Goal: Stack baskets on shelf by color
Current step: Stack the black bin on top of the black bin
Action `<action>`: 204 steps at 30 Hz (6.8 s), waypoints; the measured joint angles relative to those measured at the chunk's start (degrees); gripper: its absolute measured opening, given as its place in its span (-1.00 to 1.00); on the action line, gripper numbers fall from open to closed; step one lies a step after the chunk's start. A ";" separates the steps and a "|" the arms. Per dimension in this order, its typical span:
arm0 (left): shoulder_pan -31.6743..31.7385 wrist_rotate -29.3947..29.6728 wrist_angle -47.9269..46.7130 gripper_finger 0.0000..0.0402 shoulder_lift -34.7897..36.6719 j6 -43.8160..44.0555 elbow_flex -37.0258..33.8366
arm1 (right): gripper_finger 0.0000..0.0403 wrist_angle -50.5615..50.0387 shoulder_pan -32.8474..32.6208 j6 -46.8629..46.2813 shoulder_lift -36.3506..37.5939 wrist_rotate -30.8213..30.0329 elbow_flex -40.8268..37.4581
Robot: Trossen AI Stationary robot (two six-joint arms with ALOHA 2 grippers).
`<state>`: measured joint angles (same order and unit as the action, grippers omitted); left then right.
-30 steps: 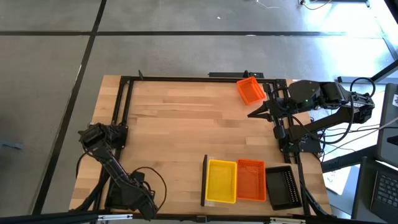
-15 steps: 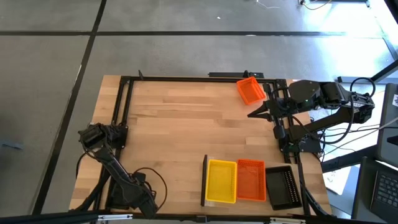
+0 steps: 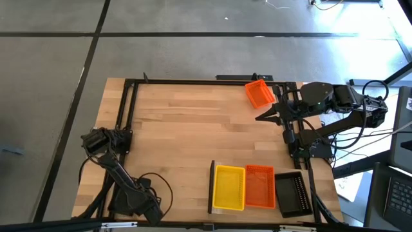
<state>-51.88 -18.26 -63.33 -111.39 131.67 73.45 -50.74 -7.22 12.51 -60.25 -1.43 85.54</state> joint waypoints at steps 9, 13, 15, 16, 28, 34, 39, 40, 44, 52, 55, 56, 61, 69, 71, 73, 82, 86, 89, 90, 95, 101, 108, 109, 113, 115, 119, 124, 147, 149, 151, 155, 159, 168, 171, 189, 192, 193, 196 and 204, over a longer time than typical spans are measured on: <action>4.42 2.61 -2.70 -1.00 0.00 -22.56 0.00 | -1.00 0.00 0.00 -0.15 0.00 0.00 0.00; 8.25 4.45 -4.54 -1.00 0.04 -35.52 0.00 | -1.00 -0.02 0.00 -0.16 0.00 0.00 0.00; 9.96 7.74 -5.15 -1.00 0.74 -42.60 0.00 | -1.00 -0.02 0.00 -0.13 0.00 0.00 0.00; 10.95 9.51 -5.31 -1.00 1.42 -46.41 0.00 | -1.00 -0.02 0.00 -0.09 0.00 0.00 0.00; 22.41 26.27 -14.05 -1.00 8.28 -97.48 0.00 | -1.00 -0.04 0.00 -0.02 0.00 0.00 0.00; 33.68 30.84 -13.75 -1.00 12.13 -106.77 0.04 | -1.00 -0.07 0.00 -0.02 0.00 0.00 0.00; 43.04 31.36 -11.78 -1.00 19.39 -105.82 0.01 | -1.00 -0.07 0.00 0.00 -0.02 -0.61 0.00; 44.65 31.39 -11.09 -1.00 20.99 -105.02 0.00 | -1.00 -0.09 0.00 0.00 -0.02 -1.13 0.00; 51.76 31.78 -4.44 -1.00 25.94 -97.80 0.04 | -1.00 -0.11 0.00 0.02 -0.01 -1.96 0.00; 62.20 22.06 9.34 -1.00 26.13 -114.75 0.04 | -1.00 0.33 0.00 -0.04 -0.02 -3.50 0.00; 64.39 18.84 12.17 -1.00 24.46 -129.78 0.04 | -1.00 0.32 0.00 -0.07 -0.02 -3.50 0.00; 64.85 18.25 12.61 -1.00 23.66 -134.01 0.04 | -1.00 0.33 0.00 -0.20 -0.02 -3.50 0.00; 65.42 17.45 11.99 -1.00 19.33 -154.84 0.02 | -1.00 0.33 0.00 -0.70 -0.02 -3.50 0.00; 63.19 23.44 12.89 -1.00 12.64 -174.27 0.02 | -1.00 0.44 0.00 -1.62 -0.02 -3.65 0.00; 62.66 24.12 13.24 -1.00 11.07 -175.78 0.02 | -1.00 0.66 0.00 -2.03 -0.02 -3.65 0.00; 62.03 24.91 13.75 -1.00 9.16 -176.88 0.02 | -1.00 1.04 0.00 -2.10 -0.02 -3.65 0.00; 59.26 26.68 13.66 -1.00 4.90 -178.34 0.02 | -1.00 1.73 0.00 -1.77 -0.02 -3.62 0.00; 58.26 30.80 13.70 -0.99 4.83 -176.97 0.02 | -1.00 1.73 0.00 -1.77 -0.02 -3.58 0.00; 57.78 31.26 13.70 -0.94 4.83 -179.01 0.02 | -1.00 1.73 0.00 -1.75 -0.02 -3.51 0.00; 57.68 31.28 13.67 -0.92 4.83 -179.04 0.02 | -1.00 1.73 0.00 -1.75 -0.02 -3.50 0.00; 57.21 31.28 13.80 -0.80 4.83 -178.69 0.02 | -1.00 1.70 0.00 -1.75 -0.02 -3.50 0.00; 56.47 34.98 15.19 -0.75 4.85 -174.65 0.02 | -1.00 1.70 0.00 -2.22 -0.02 -3.49 0.00; 55.43 35.05 9.32 -0.75 6.53 -170.79 3.30 | -1.00 1.66 0.00 -3.17 -0.02 -3.50 0.00; 55.38 34.37 8.39 -0.75 6.90 -170.73 4.21 | -1.00 1.66 0.00 -3.17 0.00 -3.50 0.00; 55.08 32.39 4.98 -0.76 8.45 -167.28 8.21 | -1.00 1.54 -0.01 -3.30 0.01 -3.50 0.00; 55.26 31.35 4.17 -0.76 10.30 -164.01 9.88 | -1.00 1.53 0.00 -3.34 0.00 -3.51 0.00; 56.19 29.14 4.17 -0.77 15.09 -156.75 12.12 | -1.00 1.52 0.00 -3.87 0.00 -4.12 0.00; 57.32 30.09 5.39 -0.77 22.67 -149.31 12.74 | -1.00 1.41 0.75 -7.56 -0.47 -7.92 0.01; 56.34 31.33 10.60 -0.77 44.72 -130.22 12.87 | -0.99 5.43 17.60 -36.74 -26.42 2.16 0.00; 56.07 31.26 8.95 -0.77 45.42 -130.19 12.59 | -0.96 6.97 18.67 -37.49 -28.46 5.39 0.00; 55.83 31.26 10.54 -0.77 45.56 -130.23 12.75 | -0.88 7.32 19.49 -37.51 -30.41 6.98 0.02; 55.80 31.28 10.04 -0.77 45.99 -130.24 12.66 | -0.71 7.74 20.52 -37.51 -34.47 7.11 0.02; 55.80 31.25 9.78 -0.77 45.97 -130.24 12.70 | -0.55 7.85 21.12 -37.77 -38.63 7.10 0.02; 55.80 31.26 9.79 -0.77 45.97 -130.26 12.70 | -0.42 16.03 21.72 -37.66 -47.29 7.08 0.02; 55.80 31.25 9.79 -0.77 45.97 -130.24 12.70 | -0.42 18.20 21.79 -37.59 -49.48 7.08 0.02; 55.80 31.25 9.91 -0.77 45.94 -128.69 12.70 | -0.42 23.24 21.86 -34.47 -54.97 2.16 0.02; 55.80 31.25 9.90 -0.77 45.94 -128.64 12.70 | -0.42 23.22 22.08 -34.53 -54.97 1.95 0.02; 55.82 31.25 9.90 -0.77 45.94 -128.62 12.70 | -0.42 23.22 22.13 -34.69 -54.97 1.95 0.02; 55.82 31.25 9.90 -0.77 45.94 -128.62 12.70 | -0.42 23.37 22.21 -34.80 -55.23 1.98 0.02; 55.81 31.25 9.90 -0.77 45.94 -128.63 12.70 | -0.42 24.01 22.23 -34.82 -57.96 2.34 0.04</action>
<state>3.94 12.99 -53.43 -65.45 3.05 86.15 -26.73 15.00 -22.31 -118.20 0.91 85.58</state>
